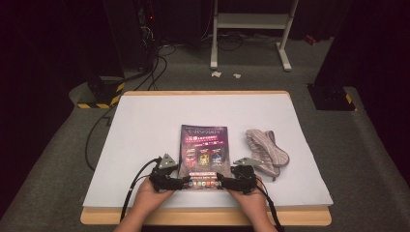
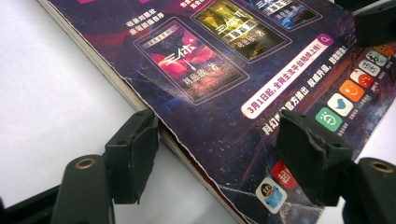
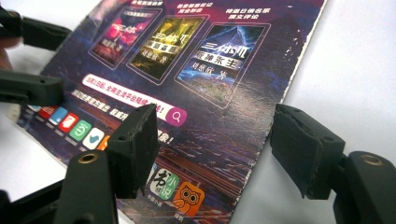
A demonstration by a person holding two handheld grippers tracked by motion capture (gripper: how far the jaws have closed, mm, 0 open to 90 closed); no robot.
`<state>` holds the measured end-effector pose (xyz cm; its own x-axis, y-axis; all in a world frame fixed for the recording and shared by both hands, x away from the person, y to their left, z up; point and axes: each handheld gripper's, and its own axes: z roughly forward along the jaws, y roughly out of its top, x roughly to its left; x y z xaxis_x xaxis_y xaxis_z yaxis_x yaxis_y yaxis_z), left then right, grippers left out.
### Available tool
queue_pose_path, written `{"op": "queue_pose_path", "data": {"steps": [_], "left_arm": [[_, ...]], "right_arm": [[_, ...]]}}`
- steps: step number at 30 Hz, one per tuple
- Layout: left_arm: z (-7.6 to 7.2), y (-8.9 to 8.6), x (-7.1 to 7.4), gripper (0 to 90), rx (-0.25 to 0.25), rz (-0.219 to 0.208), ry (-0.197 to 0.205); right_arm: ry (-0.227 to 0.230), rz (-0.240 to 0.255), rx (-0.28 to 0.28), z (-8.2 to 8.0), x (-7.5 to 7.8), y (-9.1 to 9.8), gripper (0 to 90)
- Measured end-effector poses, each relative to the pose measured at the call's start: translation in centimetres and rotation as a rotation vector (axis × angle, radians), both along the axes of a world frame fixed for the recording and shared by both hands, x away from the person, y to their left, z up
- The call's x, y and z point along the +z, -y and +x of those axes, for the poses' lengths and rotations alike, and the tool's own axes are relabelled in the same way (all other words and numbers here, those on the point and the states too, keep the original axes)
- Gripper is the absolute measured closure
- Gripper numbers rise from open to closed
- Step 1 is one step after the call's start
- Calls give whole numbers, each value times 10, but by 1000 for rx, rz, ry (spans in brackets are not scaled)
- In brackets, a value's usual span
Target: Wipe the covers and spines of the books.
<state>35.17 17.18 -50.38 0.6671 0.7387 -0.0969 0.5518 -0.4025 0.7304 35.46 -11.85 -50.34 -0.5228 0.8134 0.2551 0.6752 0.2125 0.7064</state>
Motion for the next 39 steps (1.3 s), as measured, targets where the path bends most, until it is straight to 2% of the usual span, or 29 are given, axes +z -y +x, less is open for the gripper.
{"op": "queue_pose_path", "data": {"steps": [2, 5, 8, 15, 20, 27, 36, 39], "left_arm": [[0, 0, 0, 302, 0, 1, 1], [0, 0, 0, 302, -1, -1, 2], [0, 0, 0, 303, 0, -2, 2], [-1, -1, 0, 303, 3, -2, 3], [-1, -1, 0, 302, -1, 1, 5], [-2, -1, 0, 301, 1, -1, 3], [-2, -2, 0, 301, 2, 0, 8], [-2, -2, 0, 301, 2, -2, 4]], "right_arm": [[-4, 13, -11, 0, 0, 0, 333], [18, -1, -18, -3, 1, -2, 333], [35, 5, -21, -5, 5, -2, 336], [129, 54, -22, -13, 19, -3, 368], [164, 62, -12, -19, 26, -8, 368], [180, 82, 3, -24, 29, -13, 367], [211, 61, 19, -30, 31, -20, 367], [211, 71, 26, -31, 33, -21, 368]]}}
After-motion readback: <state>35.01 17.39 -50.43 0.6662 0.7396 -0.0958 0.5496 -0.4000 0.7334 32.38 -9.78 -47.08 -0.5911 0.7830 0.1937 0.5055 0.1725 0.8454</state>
